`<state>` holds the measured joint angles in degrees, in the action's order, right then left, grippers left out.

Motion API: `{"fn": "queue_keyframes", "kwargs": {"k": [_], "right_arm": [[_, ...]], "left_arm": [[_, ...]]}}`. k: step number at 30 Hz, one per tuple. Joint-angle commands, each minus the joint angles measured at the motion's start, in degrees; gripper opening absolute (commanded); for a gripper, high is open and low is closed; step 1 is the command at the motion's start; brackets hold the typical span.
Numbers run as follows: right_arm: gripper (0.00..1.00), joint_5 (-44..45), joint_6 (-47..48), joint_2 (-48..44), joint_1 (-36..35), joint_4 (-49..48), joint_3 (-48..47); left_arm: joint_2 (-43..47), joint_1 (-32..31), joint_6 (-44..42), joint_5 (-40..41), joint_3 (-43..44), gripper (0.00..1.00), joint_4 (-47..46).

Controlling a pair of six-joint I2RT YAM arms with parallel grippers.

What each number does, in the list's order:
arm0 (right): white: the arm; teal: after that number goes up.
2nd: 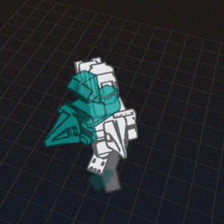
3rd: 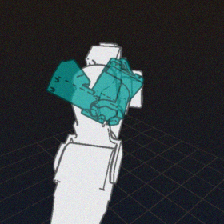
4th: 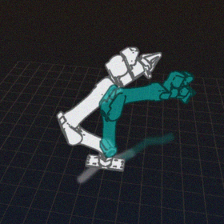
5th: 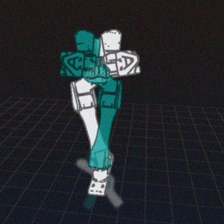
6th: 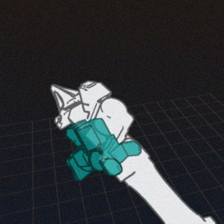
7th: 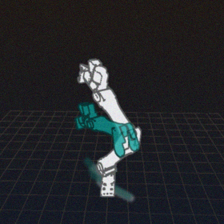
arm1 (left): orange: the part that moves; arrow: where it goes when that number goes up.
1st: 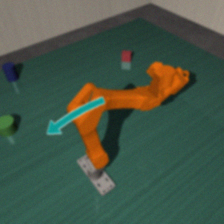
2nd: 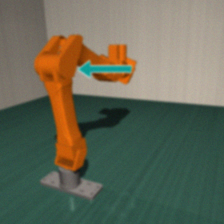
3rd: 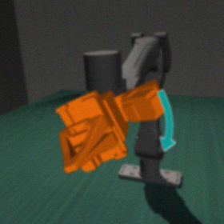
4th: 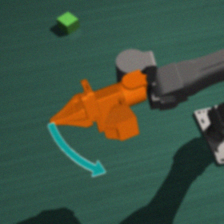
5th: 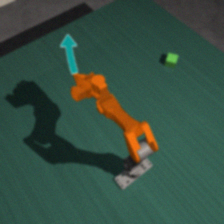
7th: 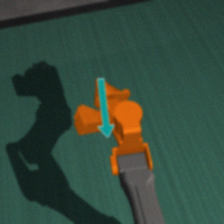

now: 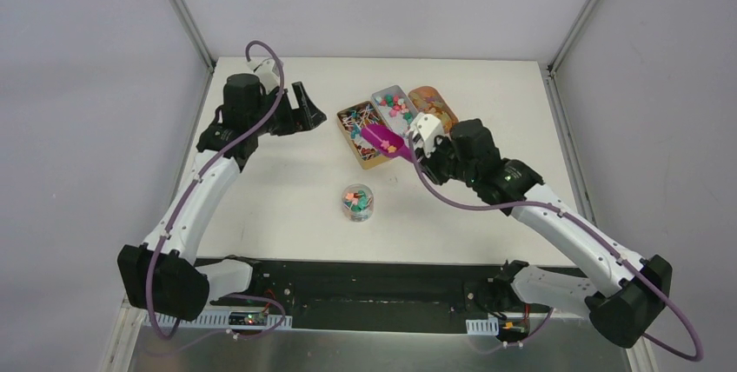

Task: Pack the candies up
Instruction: Place the fake candies in the packing bottle.

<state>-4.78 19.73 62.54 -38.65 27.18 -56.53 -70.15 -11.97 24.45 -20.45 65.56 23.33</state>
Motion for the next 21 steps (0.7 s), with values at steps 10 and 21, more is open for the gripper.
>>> {"fn": "queue_keyframes", "kwargs": {"k": [10, 21], "right_arm": [[0.00, 7.67, 5.84, -2.78, -14.63, 11.84, -1.85], [0.00, 13.10, 8.38, -1.54, -19.64, 20.40, -6.11]], "left_arm": [[11.32, 0.01, -6.69, 11.51, -8.14, 0.84, 2.68], [12.45, 0.01, -8.00, 15.25, -11.24, 0.99, 2.86]]}}
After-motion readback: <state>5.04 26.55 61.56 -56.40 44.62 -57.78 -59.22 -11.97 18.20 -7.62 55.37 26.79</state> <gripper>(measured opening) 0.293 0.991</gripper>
